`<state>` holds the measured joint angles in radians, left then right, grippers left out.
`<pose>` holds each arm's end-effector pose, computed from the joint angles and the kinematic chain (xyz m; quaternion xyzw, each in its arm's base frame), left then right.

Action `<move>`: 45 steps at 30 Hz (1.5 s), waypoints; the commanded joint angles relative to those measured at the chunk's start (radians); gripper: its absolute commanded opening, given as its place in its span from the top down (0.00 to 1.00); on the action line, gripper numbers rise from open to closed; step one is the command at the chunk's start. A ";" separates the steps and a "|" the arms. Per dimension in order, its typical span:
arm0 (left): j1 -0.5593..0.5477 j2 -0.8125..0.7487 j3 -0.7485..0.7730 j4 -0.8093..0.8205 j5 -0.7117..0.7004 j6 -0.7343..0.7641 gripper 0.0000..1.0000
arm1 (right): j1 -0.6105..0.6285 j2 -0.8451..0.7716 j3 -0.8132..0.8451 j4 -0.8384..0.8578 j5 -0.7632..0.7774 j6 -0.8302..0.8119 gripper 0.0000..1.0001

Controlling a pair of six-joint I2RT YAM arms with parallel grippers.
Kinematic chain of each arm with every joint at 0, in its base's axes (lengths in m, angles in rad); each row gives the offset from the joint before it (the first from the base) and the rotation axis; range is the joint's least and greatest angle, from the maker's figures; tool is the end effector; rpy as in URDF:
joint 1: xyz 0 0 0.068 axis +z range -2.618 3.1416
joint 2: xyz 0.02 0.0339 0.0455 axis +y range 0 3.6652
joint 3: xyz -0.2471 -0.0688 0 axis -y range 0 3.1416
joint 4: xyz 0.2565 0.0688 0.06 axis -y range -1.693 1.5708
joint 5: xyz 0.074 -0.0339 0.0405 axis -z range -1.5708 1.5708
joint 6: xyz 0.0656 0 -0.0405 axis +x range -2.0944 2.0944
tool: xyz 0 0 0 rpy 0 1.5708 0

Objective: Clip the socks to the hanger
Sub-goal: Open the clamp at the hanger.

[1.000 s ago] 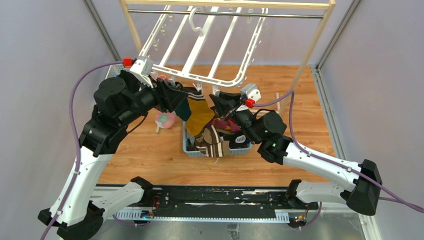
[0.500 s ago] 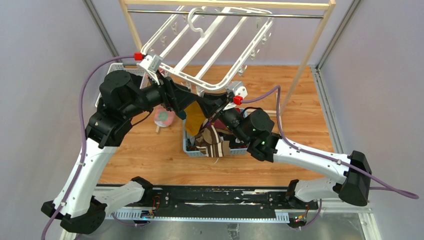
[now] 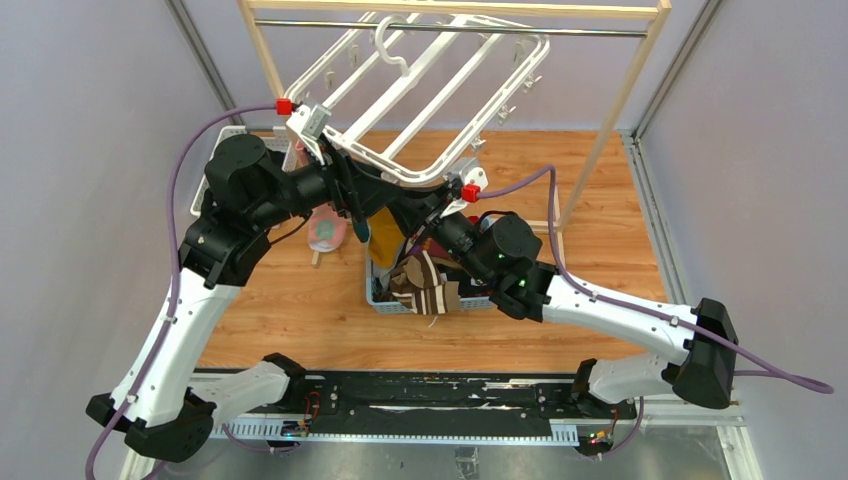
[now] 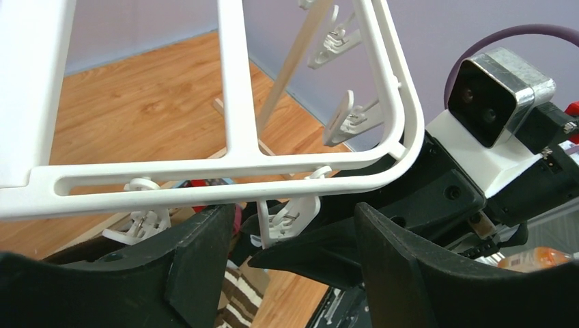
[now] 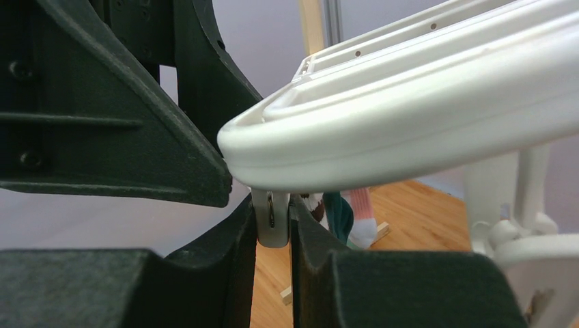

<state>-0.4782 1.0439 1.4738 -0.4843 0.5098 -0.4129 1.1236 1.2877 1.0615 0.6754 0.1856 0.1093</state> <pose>0.1939 -0.1365 0.4814 0.1962 0.6966 -0.4520 0.5215 0.1576 0.3006 0.4118 -0.1886 0.5010 0.4473 0.7165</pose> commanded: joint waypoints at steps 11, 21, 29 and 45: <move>-0.005 -0.013 -0.001 0.036 -0.089 0.097 0.38 | 0.024 0.035 0.100 -0.106 0.015 0.039 1.00; -0.008 -0.001 -0.005 0.049 -0.141 0.098 0.49 | 0.036 0.052 0.119 -0.128 0.047 0.030 1.00; -0.010 0.001 -0.011 0.046 -0.119 0.065 0.70 | 0.039 0.060 0.124 -0.127 0.045 0.028 0.92; -0.006 -0.040 0.033 -0.042 -0.132 -0.026 1.00 | 0.025 -0.215 -0.176 -0.179 0.197 -0.021 0.52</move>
<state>-0.4870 1.0229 1.4631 -0.5037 0.3946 -0.4210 1.1500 1.1496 0.9615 0.5545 0.3199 0.1078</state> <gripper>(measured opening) 0.283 0.473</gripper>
